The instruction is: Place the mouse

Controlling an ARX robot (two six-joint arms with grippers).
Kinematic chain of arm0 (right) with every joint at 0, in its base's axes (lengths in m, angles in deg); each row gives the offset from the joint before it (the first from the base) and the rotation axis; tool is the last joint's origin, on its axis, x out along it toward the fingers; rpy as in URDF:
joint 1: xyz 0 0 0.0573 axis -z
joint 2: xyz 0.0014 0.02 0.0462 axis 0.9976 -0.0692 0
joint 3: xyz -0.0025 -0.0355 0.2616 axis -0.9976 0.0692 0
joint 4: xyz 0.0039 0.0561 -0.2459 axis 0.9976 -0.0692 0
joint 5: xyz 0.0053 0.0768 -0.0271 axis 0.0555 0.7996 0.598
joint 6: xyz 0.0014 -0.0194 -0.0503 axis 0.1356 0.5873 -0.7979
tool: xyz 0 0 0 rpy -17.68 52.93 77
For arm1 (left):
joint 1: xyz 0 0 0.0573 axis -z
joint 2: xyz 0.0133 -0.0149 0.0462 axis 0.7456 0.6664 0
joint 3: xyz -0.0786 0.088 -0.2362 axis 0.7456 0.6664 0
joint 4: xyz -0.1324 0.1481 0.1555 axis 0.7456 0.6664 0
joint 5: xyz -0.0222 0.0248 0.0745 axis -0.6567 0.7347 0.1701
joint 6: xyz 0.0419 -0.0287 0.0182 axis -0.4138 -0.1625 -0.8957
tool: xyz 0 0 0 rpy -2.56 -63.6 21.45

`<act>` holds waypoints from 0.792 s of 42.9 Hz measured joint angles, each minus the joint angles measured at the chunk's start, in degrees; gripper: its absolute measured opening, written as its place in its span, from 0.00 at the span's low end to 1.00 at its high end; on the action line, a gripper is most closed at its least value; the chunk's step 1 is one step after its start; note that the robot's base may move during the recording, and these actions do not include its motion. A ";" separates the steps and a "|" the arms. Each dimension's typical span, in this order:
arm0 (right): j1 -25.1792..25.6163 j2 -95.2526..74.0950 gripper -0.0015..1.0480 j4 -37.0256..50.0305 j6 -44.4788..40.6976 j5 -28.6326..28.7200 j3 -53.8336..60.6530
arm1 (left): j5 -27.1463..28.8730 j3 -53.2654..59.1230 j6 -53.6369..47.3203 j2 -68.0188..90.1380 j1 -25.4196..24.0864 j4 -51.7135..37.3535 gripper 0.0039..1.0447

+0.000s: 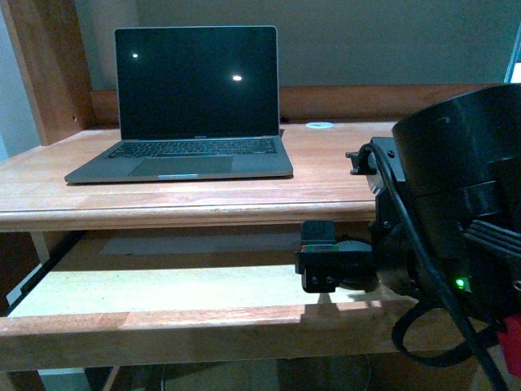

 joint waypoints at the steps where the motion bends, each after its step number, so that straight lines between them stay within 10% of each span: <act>1: 0.00 -0.52 0.94 -0.17 0.00 -0.24 -0.57 | 0.00 0.00 0.00 0.00 0.00 0.00 0.94; 34: 2.21 -10.05 0.89 -8.17 3.85 1.22 -12.33 | 0.00 0.00 0.00 0.00 0.00 0.02 0.94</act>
